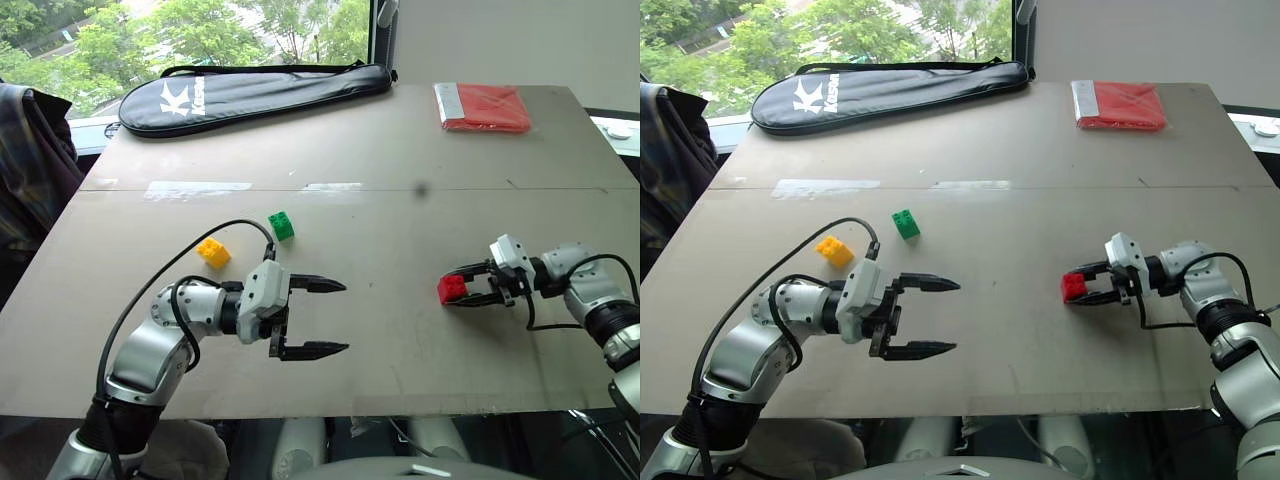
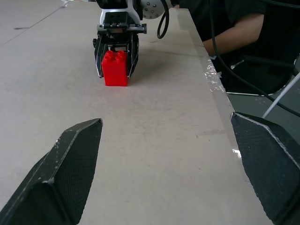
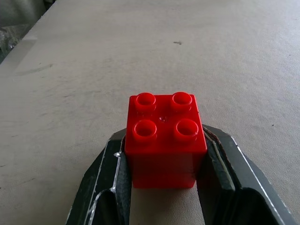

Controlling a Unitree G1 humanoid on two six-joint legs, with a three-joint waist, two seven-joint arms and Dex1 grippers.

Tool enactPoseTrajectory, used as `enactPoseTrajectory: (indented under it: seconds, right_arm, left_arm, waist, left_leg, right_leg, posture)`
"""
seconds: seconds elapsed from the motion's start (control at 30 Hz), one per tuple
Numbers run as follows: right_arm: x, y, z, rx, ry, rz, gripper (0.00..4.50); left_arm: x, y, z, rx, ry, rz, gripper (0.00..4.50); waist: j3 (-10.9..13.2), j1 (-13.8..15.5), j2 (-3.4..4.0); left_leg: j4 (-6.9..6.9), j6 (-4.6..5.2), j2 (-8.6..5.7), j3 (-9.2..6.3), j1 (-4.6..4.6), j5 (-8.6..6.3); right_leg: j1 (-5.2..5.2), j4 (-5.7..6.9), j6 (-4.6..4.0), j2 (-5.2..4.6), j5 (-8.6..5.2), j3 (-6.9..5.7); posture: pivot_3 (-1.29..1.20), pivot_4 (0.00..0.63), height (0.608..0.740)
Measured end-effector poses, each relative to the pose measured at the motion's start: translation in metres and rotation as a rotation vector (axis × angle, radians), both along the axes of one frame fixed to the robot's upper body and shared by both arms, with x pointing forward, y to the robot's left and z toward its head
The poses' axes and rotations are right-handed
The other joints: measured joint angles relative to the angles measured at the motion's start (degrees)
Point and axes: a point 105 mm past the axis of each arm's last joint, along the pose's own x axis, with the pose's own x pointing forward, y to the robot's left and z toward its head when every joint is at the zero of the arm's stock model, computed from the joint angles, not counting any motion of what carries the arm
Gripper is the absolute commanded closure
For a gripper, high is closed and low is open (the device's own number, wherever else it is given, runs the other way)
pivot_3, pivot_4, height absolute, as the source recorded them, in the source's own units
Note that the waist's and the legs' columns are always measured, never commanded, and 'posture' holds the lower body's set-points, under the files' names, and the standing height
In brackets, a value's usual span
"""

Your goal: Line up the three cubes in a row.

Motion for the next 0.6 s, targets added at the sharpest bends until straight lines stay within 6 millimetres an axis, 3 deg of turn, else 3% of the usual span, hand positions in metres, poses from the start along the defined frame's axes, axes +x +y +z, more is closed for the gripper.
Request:
enactPoseTrajectory:
  seconds: [0.03,0.17,0.47,0.6]
  right_arm:
    - [0.0,0.0,-0.002,-0.012,0.007,0.004,1.86]
    - [-0.002,0.0,-0.006,-0.026,0.011,0.015,0.04]
    - [0.003,-0.005,-0.005,-0.022,-0.029,-0.018,0.04]
    - [0.008,-0.012,0.012,0.055,-0.076,-0.077,0.04]
  left_arm:
    - [0.0,0.0,0.0,-0.001,0.0,0.001,0.0]
    - [0.0,0.0,-0.001,-0.005,0.002,0.013,0.0]
    - [0.001,0.0,-0.004,-0.018,0.012,0.049,0.0]
    - [0.008,0.01,-0.006,-0.052,0.015,0.191,0.0]
  waist:
    - [0.0,0.0,0.0]
    - [0.0,0.0,0.0]
    - [0.0,0.1,0.0]
    - [0.0,0.1,0.02]
  left_leg:
    - [0.01,0.0,0.0,0.01,0.0,0.0]
    - [0.06,0.0,0.0,0.0,0.0,0.0]
    - [0.15,0.01,0.0,0.0,0.01,0.01]
    - [0.12,0.01,0.03,-0.11,-0.02,0.01]
  right_leg:
    - [0.0,0.01,0.0,0.0,0.0,-0.01]
    - [0.0,0.01,-0.01,-0.01,0.01,0.02]
    - [0.02,0.04,-0.1,-0.02,0.06,0.04]
    - [0.01,0.01,-0.07,-0.05,0.07,0.02]
  posture:
    - [0.0,0.15,0.708]
    - [0.0,0.15,0.708]
    - [0.0,0.15,0.708]
    - [0.0,0.15,0.708]
